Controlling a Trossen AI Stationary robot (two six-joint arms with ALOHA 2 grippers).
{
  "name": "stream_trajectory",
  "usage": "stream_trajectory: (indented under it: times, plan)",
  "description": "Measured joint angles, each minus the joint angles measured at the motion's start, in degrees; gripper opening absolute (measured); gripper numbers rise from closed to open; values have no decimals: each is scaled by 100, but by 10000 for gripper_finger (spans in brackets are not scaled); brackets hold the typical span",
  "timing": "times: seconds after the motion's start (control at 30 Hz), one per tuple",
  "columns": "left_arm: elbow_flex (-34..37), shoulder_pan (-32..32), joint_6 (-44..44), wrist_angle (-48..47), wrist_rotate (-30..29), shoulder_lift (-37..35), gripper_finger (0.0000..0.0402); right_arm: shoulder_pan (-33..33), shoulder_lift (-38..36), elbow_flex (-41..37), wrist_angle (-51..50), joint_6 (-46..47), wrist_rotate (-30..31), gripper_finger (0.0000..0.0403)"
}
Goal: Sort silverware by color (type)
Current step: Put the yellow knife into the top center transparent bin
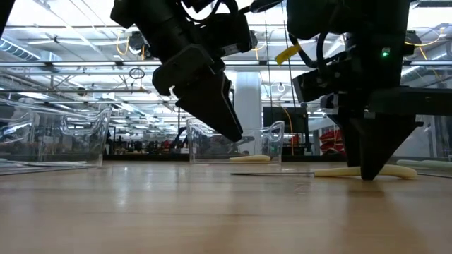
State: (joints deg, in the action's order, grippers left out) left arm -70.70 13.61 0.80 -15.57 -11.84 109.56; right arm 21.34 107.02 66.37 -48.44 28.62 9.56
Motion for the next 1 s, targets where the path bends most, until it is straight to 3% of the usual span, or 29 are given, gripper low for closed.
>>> stream_trajectory:
  times: [0.27, 0.63, 1.0]
  plan:
    - [0, 0, 0, -18, 1, 0, 248, -2, 14, -11, 36, -531, -63, 50]
    - [0, 13, -252, -368, 0, -5, 248, 104, -307, -46, 14, -870, 391, 50]
    - [0, 96, -871, -980, -195, -510, 248, 497, -776, -35, -189, -787, 1170, 50]
